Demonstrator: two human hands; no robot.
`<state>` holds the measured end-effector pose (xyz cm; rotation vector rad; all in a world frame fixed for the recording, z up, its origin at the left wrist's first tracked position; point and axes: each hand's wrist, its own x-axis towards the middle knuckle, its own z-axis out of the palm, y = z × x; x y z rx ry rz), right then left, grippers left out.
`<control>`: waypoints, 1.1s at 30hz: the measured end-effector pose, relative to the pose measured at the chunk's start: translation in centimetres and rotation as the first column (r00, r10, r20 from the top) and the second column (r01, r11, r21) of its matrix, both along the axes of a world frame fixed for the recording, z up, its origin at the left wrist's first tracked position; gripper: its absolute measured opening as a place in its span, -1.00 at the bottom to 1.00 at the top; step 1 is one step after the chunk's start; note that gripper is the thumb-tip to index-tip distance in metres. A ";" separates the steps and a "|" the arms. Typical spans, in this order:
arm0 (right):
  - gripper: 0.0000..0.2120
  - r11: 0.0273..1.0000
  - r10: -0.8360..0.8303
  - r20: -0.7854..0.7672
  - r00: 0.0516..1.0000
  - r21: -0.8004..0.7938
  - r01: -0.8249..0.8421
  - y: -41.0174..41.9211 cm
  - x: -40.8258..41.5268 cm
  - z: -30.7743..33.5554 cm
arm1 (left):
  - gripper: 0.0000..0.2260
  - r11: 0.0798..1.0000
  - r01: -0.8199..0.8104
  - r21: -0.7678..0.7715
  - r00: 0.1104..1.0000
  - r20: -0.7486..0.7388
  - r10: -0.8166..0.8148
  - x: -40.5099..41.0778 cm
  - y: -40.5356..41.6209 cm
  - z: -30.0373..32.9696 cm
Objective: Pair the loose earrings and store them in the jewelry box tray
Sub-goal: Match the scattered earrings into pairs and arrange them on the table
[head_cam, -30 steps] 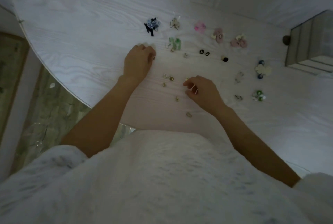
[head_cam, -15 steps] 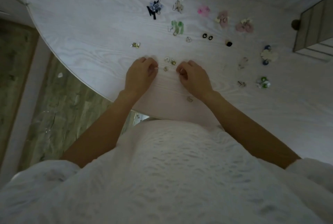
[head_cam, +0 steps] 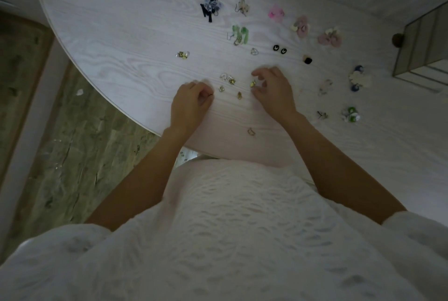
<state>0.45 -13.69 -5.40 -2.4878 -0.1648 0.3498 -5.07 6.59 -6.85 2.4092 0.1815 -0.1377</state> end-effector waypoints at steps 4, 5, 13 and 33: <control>-0.91 0.999 0.045 0.026 0.999 -0.007 -0.045 0.7 0.6 -0.4 | -0.91 1.000 -0.021 -0.006 1.000 -0.005 0.021 -0.3 -0.2 0.1; -0.92 0.998 0.055 0.021 0.998 -0.017 -0.055 0.7 0.6 -0.4 | -0.91 0.999 -0.032 -0.004 0.999 -0.009 0.032 -0.5 -0.2 0.1; -0.81 0.996 0.079 -0.007 0.997 0.051 -0.078 -0.3 -1.6 -0.3 | -0.89 0.998 -0.045 0.051 0.999 -0.024 0.046 -1.8 -1.1 0.1; -0.90 0.967 0.239 0.114 0.964 -0.123 -0.225 -1.2 -6.4 -0.7 | -0.91 0.994 -0.106 0.027 0.994 -0.008 0.106 -6.5 -3.9 0.2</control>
